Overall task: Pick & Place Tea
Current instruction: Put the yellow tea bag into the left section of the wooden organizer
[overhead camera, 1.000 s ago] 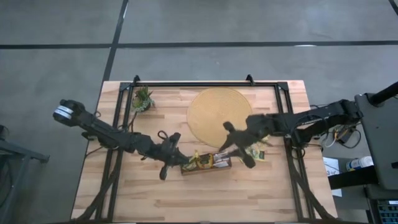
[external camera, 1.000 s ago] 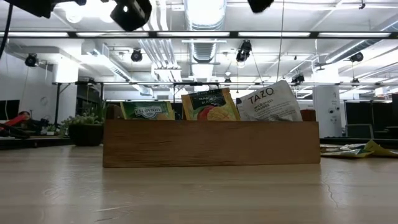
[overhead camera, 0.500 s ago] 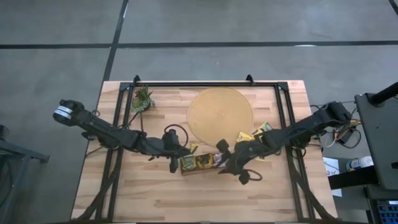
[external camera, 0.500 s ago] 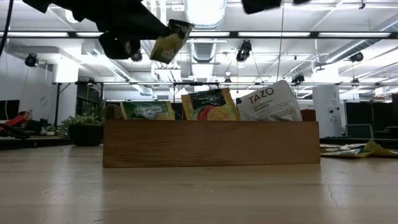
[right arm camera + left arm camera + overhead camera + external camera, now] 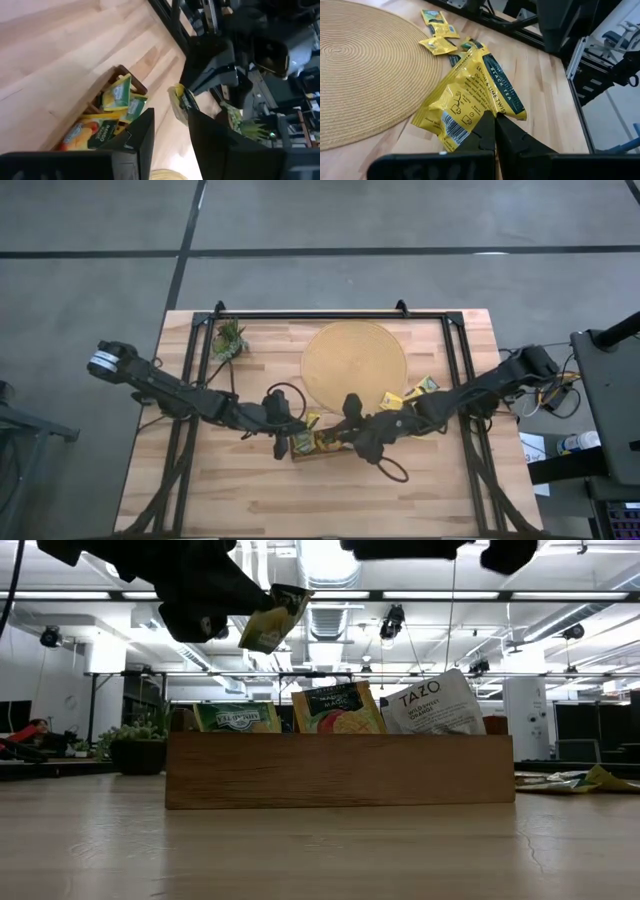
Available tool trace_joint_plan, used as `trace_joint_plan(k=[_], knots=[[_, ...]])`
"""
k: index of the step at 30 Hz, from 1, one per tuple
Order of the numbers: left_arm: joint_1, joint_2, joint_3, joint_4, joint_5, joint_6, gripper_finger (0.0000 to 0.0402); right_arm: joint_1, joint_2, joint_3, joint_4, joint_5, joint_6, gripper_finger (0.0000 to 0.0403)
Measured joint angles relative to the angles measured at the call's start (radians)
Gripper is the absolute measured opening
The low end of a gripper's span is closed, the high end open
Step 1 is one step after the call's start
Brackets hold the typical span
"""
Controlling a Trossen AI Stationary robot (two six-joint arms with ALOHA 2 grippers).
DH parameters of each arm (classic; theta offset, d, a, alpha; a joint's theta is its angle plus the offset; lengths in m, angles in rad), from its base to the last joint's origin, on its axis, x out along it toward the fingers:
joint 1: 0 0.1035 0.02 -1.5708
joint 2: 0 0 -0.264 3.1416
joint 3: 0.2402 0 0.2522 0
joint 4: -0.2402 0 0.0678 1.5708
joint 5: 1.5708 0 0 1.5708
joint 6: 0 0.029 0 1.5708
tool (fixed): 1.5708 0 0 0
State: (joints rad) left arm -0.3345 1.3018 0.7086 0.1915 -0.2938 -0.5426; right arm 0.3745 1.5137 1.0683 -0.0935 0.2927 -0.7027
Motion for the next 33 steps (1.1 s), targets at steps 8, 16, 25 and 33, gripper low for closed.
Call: trace_joint_plan(k=[8,16,25,33], knots=[[0.000,0.000,0.000,0.000,0.000,0.004,0.0000,-0.001,0.067,0.059,0.013,0.020,-0.032,0.0116],[0.001,0.000,0.000,-0.008,0.008,0.016,0.0000,-0.004,0.209,0.172,0.023,0.187,-0.011,0.0116],[0.001,0.002,0.000,-0.038,0.041,0.015,0.0000,-0.008,0.299,0.233,0.002,0.325,0.042,0.0107],[0.001,0.002,0.000,-0.051,0.082,0.010,0.0000,-0.008,0.303,0.233,-0.043,0.289,0.067,0.0082]])
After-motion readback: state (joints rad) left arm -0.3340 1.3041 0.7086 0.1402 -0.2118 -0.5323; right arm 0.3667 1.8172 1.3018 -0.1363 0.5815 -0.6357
